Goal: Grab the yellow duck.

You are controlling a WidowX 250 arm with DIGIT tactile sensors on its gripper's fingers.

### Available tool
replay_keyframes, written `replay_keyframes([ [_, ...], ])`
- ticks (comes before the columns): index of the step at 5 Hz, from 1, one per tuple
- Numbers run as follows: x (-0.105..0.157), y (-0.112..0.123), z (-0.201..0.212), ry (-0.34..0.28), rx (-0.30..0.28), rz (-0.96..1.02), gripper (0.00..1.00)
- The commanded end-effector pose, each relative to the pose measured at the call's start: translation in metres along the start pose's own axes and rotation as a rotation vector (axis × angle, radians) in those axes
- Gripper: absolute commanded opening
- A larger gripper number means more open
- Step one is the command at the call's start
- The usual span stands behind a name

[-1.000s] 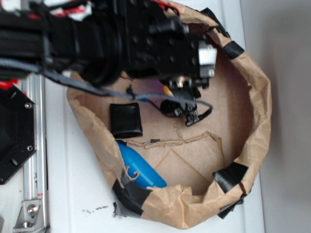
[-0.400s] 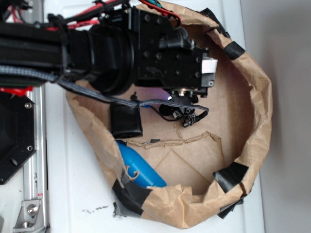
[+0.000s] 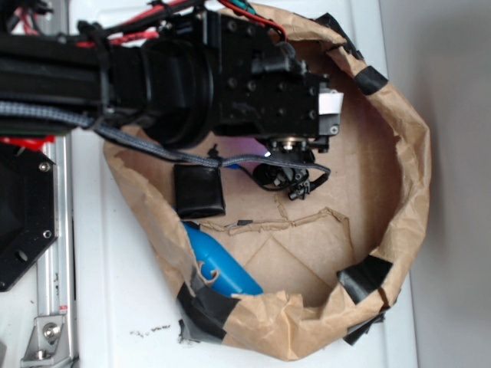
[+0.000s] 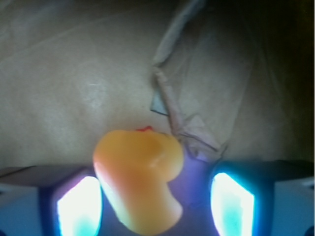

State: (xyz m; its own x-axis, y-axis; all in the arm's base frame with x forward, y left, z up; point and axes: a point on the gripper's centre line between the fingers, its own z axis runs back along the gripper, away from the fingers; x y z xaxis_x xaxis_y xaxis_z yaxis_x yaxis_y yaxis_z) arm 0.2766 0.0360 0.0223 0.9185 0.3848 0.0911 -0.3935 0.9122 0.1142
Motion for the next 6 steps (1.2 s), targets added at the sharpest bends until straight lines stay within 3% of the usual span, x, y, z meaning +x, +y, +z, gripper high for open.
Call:
replay_keyframes([
  [1,0.008,0.012,0.009,-0.065,-0.002,-0.005,0.0],
  [4,0.003,0.013,0.014,-0.076,-0.004,-0.004,0.0],
  [6,-0.006,0.01,0.115,-0.143,-0.153,-0.053,0.0],
])
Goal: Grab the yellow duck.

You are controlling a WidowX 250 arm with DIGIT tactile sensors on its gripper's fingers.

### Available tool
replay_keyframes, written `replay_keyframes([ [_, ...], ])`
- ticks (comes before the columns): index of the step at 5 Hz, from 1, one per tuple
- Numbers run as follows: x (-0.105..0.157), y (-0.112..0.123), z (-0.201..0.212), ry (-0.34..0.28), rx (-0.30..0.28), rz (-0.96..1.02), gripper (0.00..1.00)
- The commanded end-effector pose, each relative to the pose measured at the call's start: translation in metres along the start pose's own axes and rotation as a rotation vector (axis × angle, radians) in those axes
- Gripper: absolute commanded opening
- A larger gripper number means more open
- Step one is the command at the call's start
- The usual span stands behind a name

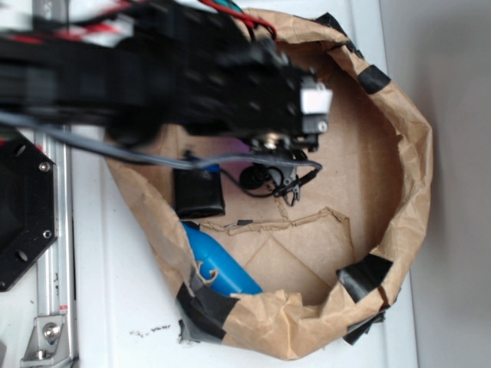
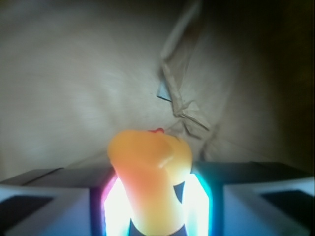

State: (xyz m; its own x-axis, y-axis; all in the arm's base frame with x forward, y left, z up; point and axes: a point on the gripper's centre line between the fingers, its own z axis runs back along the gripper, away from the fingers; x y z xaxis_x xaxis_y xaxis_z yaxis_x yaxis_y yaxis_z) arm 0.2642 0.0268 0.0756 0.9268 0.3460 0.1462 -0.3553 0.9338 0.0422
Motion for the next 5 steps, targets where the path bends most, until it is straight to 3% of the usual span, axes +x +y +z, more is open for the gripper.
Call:
replay_keyframes([
  [1,0.006,-0.014,0.112,-0.043,-0.082,-0.13,0.0],
  [2,0.009,-0.017,0.103,0.048,-0.148,-0.244,0.0],
  [5,0.021,-0.005,0.081,0.024,-0.015,-0.248,0.0],
])
